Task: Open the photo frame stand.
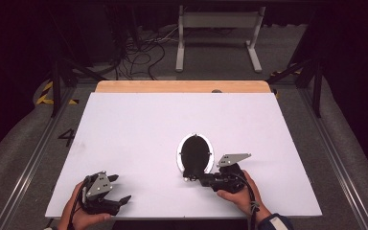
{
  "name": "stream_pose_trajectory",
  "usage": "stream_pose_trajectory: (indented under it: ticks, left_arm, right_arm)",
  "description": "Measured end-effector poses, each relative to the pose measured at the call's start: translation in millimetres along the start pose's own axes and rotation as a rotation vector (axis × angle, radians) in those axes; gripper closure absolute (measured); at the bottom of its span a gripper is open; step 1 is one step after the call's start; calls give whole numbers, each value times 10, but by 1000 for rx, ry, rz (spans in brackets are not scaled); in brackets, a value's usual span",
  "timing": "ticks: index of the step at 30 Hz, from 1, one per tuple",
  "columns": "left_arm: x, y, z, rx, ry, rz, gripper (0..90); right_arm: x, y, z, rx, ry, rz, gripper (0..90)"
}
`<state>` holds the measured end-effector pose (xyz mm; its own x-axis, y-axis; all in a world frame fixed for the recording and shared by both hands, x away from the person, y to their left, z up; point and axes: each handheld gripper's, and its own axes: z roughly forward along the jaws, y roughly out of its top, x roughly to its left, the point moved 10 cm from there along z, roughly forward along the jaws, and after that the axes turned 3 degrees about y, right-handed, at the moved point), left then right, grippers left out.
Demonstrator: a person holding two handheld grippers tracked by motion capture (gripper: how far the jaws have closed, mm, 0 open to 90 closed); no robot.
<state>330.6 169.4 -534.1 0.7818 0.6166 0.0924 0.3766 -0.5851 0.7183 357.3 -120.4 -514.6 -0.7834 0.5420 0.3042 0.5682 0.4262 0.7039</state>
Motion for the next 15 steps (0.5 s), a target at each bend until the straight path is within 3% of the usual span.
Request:
stream_pose_trajectory:
  ticks: [7,11,15]
  left_arm:
    - [-1,6,13,2,9,9,183]
    - [-3,22,17,2,25,19,190]
    - [1,15,34,11,30,21,193]
  right_arm:
    - [-35,34,21,-23,51,68,636]
    - [-82,55,43,-39,87,144,582]
    - [-117,76,72,-67,164,248,588]
